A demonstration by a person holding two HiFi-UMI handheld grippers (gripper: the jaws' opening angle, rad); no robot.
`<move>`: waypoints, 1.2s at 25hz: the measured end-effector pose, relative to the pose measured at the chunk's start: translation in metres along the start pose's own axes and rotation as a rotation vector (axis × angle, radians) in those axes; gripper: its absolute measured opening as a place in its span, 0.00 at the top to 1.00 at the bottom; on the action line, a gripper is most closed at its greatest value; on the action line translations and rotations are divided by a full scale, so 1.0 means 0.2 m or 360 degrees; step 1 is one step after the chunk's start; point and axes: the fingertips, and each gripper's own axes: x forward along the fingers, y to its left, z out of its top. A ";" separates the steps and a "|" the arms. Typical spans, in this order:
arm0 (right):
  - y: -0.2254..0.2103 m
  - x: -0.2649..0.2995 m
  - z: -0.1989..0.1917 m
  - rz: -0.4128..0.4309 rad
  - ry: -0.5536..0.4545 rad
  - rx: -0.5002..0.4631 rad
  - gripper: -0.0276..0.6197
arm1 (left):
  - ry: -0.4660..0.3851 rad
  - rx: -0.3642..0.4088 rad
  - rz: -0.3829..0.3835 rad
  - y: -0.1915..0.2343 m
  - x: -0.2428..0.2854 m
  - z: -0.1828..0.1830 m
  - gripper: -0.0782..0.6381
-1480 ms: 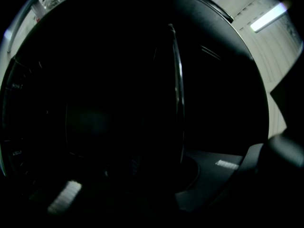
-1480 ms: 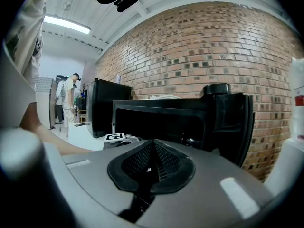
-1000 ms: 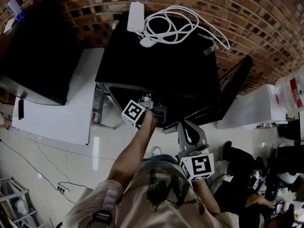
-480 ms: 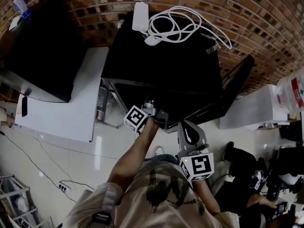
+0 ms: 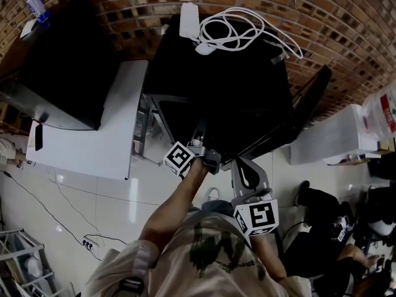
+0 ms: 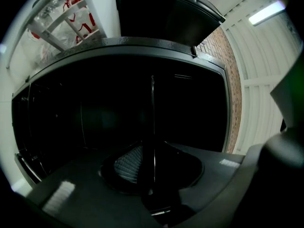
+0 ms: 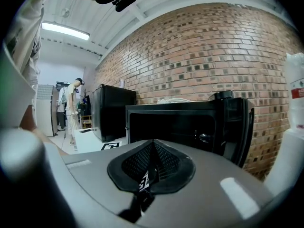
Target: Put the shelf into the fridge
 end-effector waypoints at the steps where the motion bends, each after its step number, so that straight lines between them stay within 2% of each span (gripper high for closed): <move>1: 0.01 -0.01 0.00 -0.0007 -0.0003 0.0007 0.96 | 0.0021 0.0011 -0.0005 -0.02 -0.02 -0.01 0.77; 6: 0.08 -0.06 0.00 -0.0043 -0.0021 0.0042 0.96 | 0.0129 0.0084 -0.0064 -0.14 -0.17 -0.05 0.79; 10: 0.14 -0.09 0.02 -0.0066 -0.0046 0.0042 0.96 | 0.0173 -0.0034 -0.0205 -0.34 -0.28 -0.09 0.82; 20: 0.32 -0.19 0.05 -0.0134 -0.0084 0.0044 0.96 | 0.0337 0.0017 -0.0359 -0.61 -0.59 -0.14 0.86; 27: 0.44 -0.25 0.06 -0.0167 -0.0074 0.0043 0.96 | 0.0322 -0.0047 -0.0406 -0.75 -0.78 -0.11 0.89; 30: 0.48 -0.27 0.06 -0.0165 -0.0074 0.0036 0.96 | 0.0301 -0.0039 -0.0401 -0.77 -0.87 -0.10 0.89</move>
